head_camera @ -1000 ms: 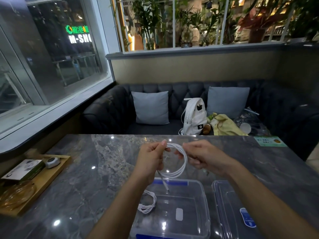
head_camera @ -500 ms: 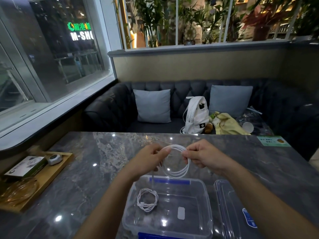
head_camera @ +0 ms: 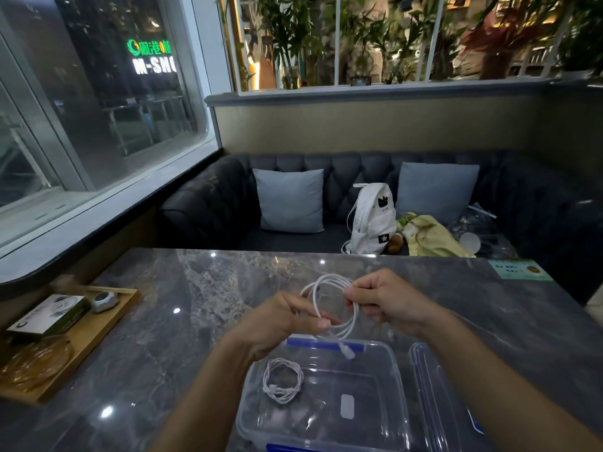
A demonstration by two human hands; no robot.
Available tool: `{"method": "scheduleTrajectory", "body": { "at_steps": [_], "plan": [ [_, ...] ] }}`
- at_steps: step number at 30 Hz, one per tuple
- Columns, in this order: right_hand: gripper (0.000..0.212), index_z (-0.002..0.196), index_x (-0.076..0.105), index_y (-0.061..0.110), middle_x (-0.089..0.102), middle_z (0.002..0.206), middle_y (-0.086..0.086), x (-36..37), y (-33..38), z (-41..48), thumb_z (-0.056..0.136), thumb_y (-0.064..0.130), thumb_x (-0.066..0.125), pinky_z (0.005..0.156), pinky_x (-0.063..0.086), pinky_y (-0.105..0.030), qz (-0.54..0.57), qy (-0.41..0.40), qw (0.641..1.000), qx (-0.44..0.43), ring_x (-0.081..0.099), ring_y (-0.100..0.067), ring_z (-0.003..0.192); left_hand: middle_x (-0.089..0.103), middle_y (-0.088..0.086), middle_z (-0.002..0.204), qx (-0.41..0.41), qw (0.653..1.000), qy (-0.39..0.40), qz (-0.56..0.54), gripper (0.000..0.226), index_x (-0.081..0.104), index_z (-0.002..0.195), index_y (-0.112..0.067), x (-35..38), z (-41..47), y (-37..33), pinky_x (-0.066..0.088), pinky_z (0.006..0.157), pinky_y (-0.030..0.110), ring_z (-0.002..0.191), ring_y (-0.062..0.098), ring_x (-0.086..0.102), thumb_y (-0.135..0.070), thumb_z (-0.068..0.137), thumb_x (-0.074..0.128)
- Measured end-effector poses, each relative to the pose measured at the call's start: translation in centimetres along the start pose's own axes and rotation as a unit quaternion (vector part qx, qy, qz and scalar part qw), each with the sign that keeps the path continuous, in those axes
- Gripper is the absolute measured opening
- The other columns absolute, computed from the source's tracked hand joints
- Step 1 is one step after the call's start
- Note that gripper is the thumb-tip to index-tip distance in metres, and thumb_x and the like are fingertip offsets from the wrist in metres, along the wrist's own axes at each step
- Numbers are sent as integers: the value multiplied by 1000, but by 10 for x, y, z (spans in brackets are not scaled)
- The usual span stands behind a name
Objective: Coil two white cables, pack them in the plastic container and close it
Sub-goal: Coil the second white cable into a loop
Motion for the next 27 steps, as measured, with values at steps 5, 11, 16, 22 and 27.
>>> {"method": "scheduleTrajectory", "body": {
  "at_steps": [5, 11, 16, 22, 27],
  "plan": [
    [25, 64, 64, 6, 43, 37, 9, 7, 0, 2, 87, 13, 56, 34, 21, -14, 81, 14, 997, 3, 29, -3, 34, 68, -6, 62, 66, 980, -184, -47, 23, 72, 66, -18, -13, 2, 2, 52, 55, 17, 58, 8, 60, 4, 66, 75],
    [24, 66, 60, 2, 46, 36, 10, 16, 6, 4, 88, 11, 54, 33, 21, -13, 95, 5, 995, -14, 30, -2, 32, 53, 0, 103, 63, 942, -329, -22, 55, 42, 96, -27, -23, -7, -3, 51, 47, 19, 72, 16, 61, -2, 65, 80],
    [24, 65, 62, 4, 39, 38, 7, 22, 10, 6, 87, 11, 56, 34, 20, -14, 88, -7, 996, -21, 29, -4, 34, 62, 9, 59, -61, 929, -224, -288, 15, 56, 87, 1, -16, 0, 12, 54, 46, 24, 44, 12, 60, 13, 79, 54],
    [22, 65, 60, 1, 39, 38, 4, 17, 10, 4, 79, 17, 59, 32, 19, -13, 141, -24, 990, -10, 26, -4, 33, 70, 7, 101, 24, 936, -104, -334, 21, 66, 98, -6, -21, -3, 0, 52, 88, 28, 102, 17, 65, -9, 84, 49],
    [17, 65, 60, 2, 58, 54, -2, 16, 12, 2, 76, 14, 57, 31, 21, -11, 233, 15, 972, -4, 32, -1, 34, 66, -18, 117, 125, 988, -85, 10, 39, 58, 116, -29, -35, -27, -17, 41, 91, 7, 115, -4, 55, -2, 94, 40]
  ]
}}
Point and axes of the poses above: each hand's wrist, its own z-axis towards the middle knuckle, its own x-axis out of the palm, y = z × x, the point moved 6 cm from there along z, towards the middle knuckle
